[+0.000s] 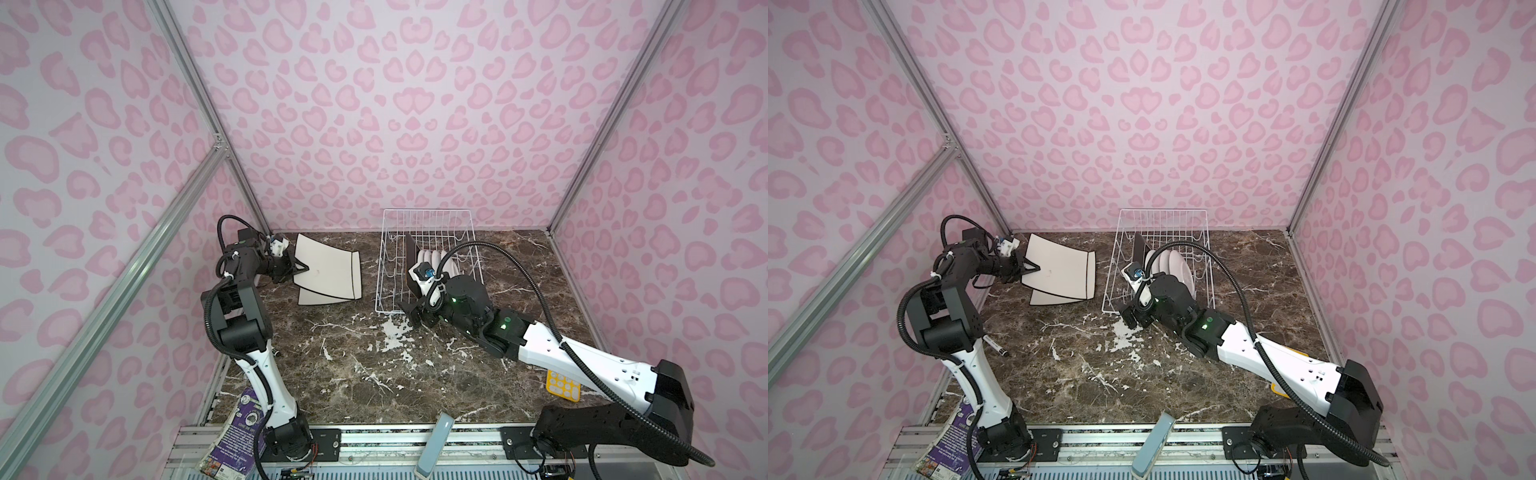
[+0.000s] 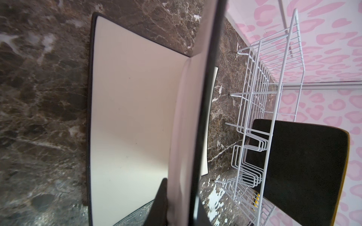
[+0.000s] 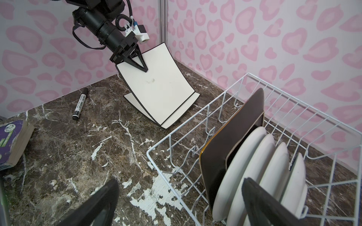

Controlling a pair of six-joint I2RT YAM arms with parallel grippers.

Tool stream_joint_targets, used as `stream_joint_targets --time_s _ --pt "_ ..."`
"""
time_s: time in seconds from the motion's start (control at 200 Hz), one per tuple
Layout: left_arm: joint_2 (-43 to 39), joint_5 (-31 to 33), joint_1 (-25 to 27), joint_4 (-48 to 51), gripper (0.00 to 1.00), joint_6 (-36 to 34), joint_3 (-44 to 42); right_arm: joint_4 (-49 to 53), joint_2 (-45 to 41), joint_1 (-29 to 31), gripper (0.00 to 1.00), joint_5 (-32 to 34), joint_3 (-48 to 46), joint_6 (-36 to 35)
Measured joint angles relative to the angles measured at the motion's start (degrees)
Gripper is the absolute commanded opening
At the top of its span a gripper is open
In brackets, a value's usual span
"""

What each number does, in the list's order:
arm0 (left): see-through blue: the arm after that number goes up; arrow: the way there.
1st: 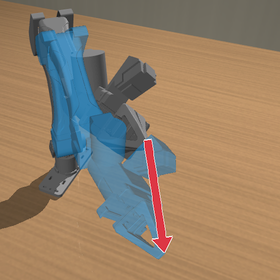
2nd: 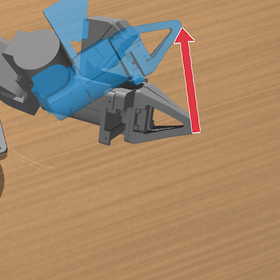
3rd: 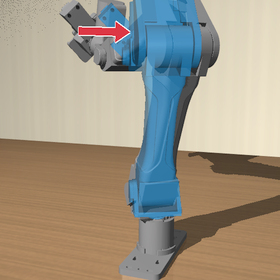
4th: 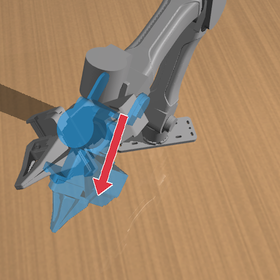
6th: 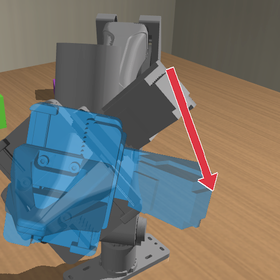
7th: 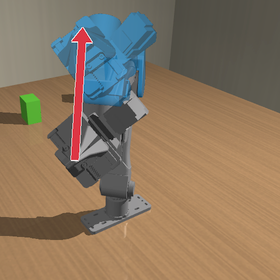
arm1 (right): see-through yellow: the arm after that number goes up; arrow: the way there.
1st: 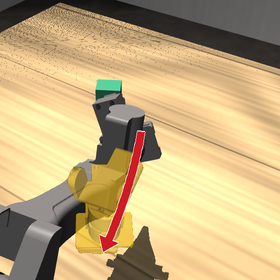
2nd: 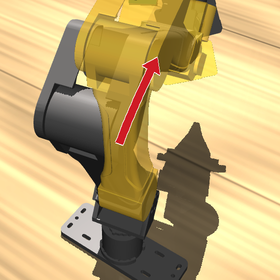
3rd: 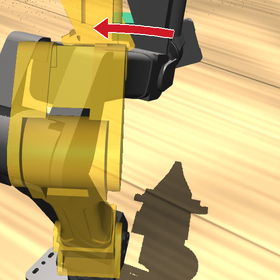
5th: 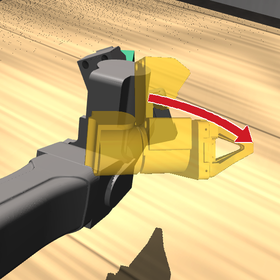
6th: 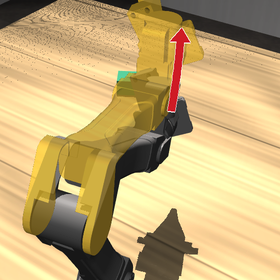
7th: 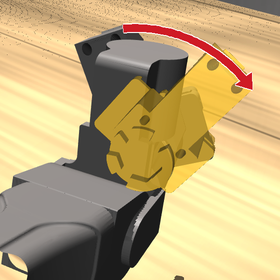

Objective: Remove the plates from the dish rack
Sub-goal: 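Lower the square white plate onto the first plate with the left gripper, then lay the plate flat on the stack and open the left gripper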

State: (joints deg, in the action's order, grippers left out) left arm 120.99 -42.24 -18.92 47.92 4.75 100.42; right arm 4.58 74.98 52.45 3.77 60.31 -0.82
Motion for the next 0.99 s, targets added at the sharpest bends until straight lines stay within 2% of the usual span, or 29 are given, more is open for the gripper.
stream_joint_targets --time_s 0.38,0.545,0.995 --pt "1.20 0.79 -0.20 1.40 0.19 -0.76 0.70 1.14 -0.85 0.00 0.99 0.70 -0.02 -0.42" --pt "2.32 4.44 -0.37 2.56 0.27 -1.51 0.70 1.09 -0.85 0.04 0.99 0.70 -0.02 -0.20" --pt "4.46 9.70 -0.96 3.34 0.29 -2.25 0.98 1.14 -2.51 0.04 0.99 1.20 -1.57 1.25"
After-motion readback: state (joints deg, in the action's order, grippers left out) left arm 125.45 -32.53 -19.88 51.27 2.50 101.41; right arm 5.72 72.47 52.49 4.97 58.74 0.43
